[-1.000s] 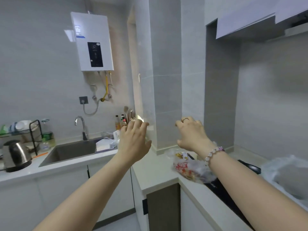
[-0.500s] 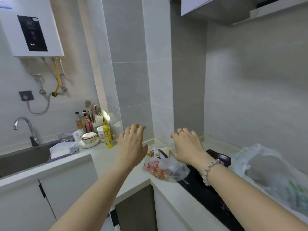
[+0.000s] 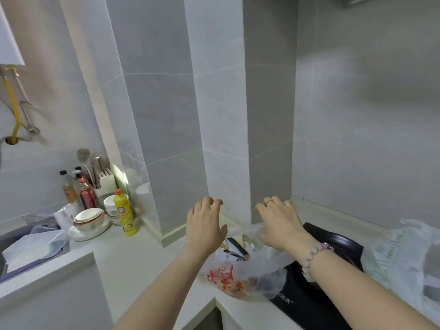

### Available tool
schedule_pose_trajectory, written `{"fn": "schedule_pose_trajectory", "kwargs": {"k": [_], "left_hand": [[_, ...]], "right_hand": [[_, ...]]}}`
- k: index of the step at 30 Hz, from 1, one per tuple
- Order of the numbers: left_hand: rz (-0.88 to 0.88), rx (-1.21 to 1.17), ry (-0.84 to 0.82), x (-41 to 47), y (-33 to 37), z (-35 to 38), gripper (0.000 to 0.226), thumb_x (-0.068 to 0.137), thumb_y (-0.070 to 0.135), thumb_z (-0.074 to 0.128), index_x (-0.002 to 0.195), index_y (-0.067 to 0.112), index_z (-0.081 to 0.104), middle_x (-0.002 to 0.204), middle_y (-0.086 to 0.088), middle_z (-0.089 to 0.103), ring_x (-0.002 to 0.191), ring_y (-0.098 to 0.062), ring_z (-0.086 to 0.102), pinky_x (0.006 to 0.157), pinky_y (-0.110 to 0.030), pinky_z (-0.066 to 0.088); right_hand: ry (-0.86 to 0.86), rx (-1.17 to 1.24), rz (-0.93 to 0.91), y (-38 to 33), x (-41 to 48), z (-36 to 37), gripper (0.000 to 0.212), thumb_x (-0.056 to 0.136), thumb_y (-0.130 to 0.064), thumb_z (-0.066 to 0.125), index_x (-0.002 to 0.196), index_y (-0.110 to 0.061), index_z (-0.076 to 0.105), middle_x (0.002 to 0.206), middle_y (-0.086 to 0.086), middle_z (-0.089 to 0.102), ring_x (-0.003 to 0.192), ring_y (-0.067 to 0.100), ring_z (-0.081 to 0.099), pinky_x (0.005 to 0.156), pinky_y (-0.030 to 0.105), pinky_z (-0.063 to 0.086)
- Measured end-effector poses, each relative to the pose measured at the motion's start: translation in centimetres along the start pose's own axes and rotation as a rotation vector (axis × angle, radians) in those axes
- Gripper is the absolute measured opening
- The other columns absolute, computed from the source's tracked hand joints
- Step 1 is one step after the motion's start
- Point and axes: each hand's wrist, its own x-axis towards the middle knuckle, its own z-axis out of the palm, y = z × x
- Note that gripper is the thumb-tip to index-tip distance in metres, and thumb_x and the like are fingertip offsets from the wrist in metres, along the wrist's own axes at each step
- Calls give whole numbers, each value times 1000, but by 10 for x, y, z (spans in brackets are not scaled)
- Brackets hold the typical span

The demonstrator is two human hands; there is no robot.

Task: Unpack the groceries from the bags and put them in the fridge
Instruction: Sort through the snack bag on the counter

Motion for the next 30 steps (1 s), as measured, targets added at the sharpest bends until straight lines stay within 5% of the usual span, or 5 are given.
{"fn": "schedule_pose_trajectory", "kwargs": {"k": [5, 10, 16, 20, 30], "left_hand": [[142, -84, -40, 21, -12, 55, 51, 60, 40, 77, 104, 24, 56, 101, 5, 54, 83, -16, 56, 65, -25, 41], [336, -154, -324, 7, -3, 137, 57, 38, 31, 79, 83, 26, 44, 78, 9, 49, 60, -11, 52, 51, -20, 30], [149, -181, -534, 11, -24, 190, 39, 82, 29, 55, 119, 20, 49, 122, 2, 46, 113, -17, 47, 83, -26, 37], [31, -191, -663, 17, -40, 196, 62, 75, 49, 66, 125, 18, 44, 126, 1, 45, 118, -19, 45, 93, -30, 40], [63, -223, -817, 39, -36, 216, 48, 92, 12, 51, 137, 15, 38, 131, 4, 45, 119, -12, 44, 92, -15, 31]], "right_hand": [[-136, -38, 23, -12, 44, 42, 38, 88, -31, 55, 121, -13, 49, 124, 5, 49, 118, 22, 41, 98, 34, 33], [-286, -46, 41, -13, 63, 82, 39, 87, -26, 58, 122, -10, 50, 126, 7, 50, 120, 23, 41, 99, 31, 33], [-473, -16, 61, -22, 64, 129, 38, 88, -13, 55, 125, -6, 50, 128, 11, 49, 122, 24, 41, 97, 31, 38], [-534, 10, 68, -26, 74, 146, 46, 88, -16, 59, 130, -5, 45, 132, 12, 46, 124, 24, 39, 97, 33, 41], [-655, -9, -64, -34, 112, 174, 38, 94, -16, 53, 130, -5, 50, 137, 13, 48, 128, 28, 42, 106, 37, 33]]}}
